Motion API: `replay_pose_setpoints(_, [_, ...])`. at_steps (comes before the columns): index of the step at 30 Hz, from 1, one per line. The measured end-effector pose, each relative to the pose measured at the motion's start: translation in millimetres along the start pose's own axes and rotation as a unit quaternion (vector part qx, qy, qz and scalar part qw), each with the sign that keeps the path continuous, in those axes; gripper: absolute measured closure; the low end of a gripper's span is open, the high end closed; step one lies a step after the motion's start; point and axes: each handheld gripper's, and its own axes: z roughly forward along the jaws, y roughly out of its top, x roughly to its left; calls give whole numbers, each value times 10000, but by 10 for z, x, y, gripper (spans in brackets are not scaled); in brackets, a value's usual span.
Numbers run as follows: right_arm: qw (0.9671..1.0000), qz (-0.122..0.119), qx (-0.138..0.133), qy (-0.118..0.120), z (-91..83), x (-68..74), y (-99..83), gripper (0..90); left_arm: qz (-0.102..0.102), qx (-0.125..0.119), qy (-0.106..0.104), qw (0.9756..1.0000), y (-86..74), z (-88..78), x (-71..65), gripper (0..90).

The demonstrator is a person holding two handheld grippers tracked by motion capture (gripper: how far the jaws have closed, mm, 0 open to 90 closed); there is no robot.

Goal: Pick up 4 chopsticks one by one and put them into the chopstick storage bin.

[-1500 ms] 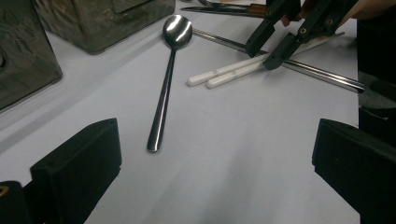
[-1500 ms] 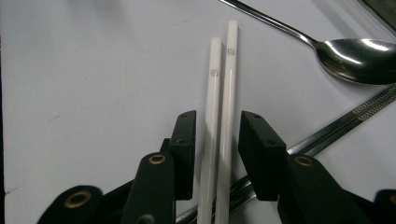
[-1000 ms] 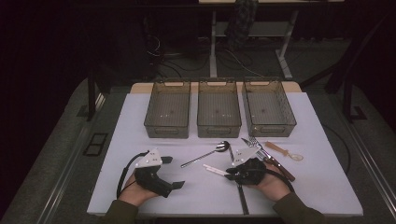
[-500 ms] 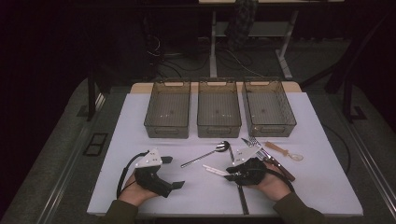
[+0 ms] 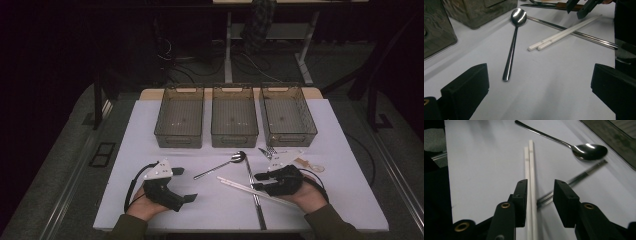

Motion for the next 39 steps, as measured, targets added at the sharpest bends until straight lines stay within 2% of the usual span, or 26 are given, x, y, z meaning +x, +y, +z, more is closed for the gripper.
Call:
replay_pose_setpoints(7, [9999, 82, 19, -115, -254, -8, -189, 716, 0, -8, -20, 10000, 3, 6, -7, 6])
replay_pose_setpoints(12, [9998, 210, -25, -2, -345, -46, -299, 760, 1, -5, -17, 10000, 2, 3, -5, 7])
replay_pose_setpoints(16, [9998, 176, 48, 95, -294, -51, -285, 767, 4, -2, -18, 10000, 2, 7, -3, 9])
replay_pose_setpoints(23, [9994, 132, 305, 134, -153, -58, -275, 773, 7, 5, -26, 10000, 0, 5, -3, 9])
replay_pose_setpoints(39, [9990, 66, 411, 174, -90, -40, -272, 773, 10, 9, -38, 10000, -1, 13, -8, 11])
